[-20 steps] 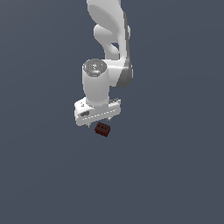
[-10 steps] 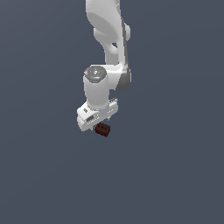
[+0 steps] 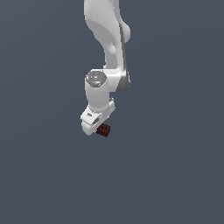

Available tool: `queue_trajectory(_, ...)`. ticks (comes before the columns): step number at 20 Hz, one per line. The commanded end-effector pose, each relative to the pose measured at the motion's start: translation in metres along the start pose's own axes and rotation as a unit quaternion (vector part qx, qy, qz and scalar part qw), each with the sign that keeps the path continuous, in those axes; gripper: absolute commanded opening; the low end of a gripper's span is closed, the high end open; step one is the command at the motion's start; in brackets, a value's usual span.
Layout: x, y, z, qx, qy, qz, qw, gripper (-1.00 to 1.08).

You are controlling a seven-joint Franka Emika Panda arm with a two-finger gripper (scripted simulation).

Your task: Pick up the object and move it to a goal position.

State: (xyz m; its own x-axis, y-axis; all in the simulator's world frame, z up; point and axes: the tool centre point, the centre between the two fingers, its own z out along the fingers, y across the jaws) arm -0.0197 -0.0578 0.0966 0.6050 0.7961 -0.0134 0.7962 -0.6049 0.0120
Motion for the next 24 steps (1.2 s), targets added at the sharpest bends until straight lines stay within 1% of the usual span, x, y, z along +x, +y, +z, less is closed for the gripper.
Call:
queue_trajectory(1, 0.000, -0.002, 0.005, 0.001, 0.002, -0.031, 0.9995, 1.00)
queue_trajectory(6, -0.001, -0.006, 0.013, 0.003, 0.004, -0.077, 0.9970, 1.00)
queue_trajectory(12, -0.002, -0.009, 0.018, 0.005, 0.007, -0.110, 0.9939, 1.00)
queue_trajectory(20, -0.002, -0.010, 0.021, 0.005, 0.007, -0.116, 0.9932, 1.00)
queue_trajectory(24, -0.002, -0.010, 0.031, 0.005, 0.007, -0.117, 0.9931, 1.00)
